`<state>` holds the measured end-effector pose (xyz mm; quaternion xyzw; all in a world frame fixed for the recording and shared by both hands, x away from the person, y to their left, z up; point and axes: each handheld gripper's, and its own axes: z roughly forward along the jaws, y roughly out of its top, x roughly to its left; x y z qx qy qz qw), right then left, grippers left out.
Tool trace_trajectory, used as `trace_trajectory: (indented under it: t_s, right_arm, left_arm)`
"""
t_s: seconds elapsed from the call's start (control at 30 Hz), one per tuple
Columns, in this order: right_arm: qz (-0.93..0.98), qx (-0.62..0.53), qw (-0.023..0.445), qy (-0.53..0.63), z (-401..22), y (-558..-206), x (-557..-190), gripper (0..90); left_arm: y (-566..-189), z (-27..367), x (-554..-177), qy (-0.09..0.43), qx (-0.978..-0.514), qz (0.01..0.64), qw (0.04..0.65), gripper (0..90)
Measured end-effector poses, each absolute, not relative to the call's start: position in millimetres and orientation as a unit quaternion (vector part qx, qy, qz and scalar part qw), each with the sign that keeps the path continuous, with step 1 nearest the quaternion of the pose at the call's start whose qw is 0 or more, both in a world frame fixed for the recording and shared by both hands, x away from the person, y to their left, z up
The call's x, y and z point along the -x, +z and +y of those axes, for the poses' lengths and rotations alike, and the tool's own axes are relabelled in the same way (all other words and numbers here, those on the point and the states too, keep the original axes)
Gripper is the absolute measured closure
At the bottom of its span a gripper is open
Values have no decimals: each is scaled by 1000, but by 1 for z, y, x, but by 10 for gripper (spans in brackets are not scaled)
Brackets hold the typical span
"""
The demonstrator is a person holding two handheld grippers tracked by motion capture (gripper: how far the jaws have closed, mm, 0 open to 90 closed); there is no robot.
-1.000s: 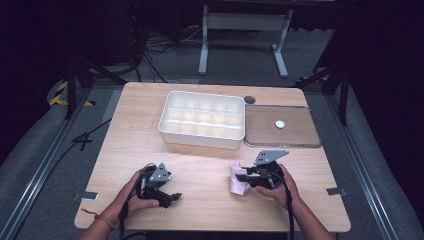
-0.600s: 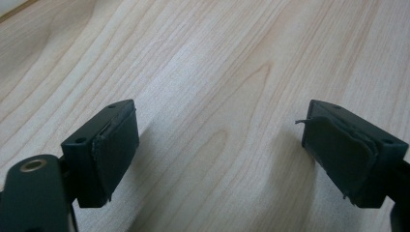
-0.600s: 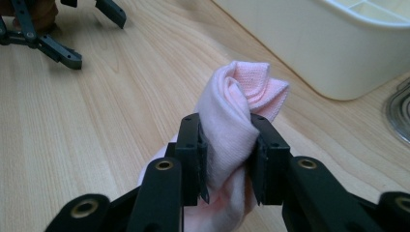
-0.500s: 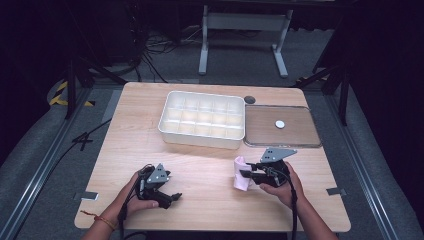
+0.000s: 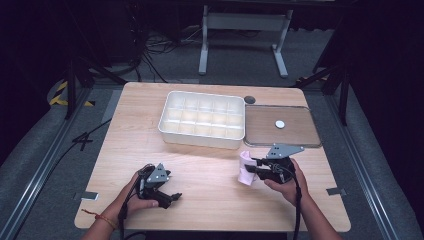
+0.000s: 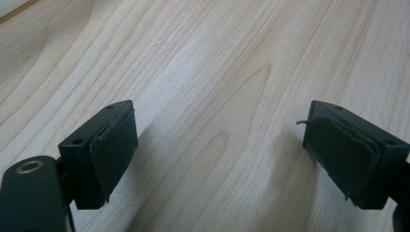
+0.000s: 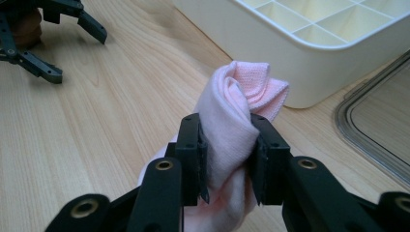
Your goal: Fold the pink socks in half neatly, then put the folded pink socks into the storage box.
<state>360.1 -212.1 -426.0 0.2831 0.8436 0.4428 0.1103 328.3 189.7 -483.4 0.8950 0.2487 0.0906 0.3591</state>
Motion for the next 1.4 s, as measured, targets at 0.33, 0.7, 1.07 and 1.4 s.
trace_trajectory:
  t_s: [0.33, 0.7, 1.07, 1.4]
  right_arm:
    - [838, -292, 124, 445, -217, -423, -362, 693]
    - [831, -297, 139, 449, -222, -420, -363, 693]
    - [821, -302, 149, 460, -229, -414, -362, 693]
    - [812, -311, 158, 467, -236, -412, -363, 693]
  left_arm:
    - [-483, 191, -329, 87, -896, 245, 361, 133]
    - [-483, 191, -329, 87, -895, 245, 361, 133]
    - [-483, 191, -329, 90, -896, 244, 360, 134]
    - [-483, 191, -329, 90, -896, 244, 361, 134]
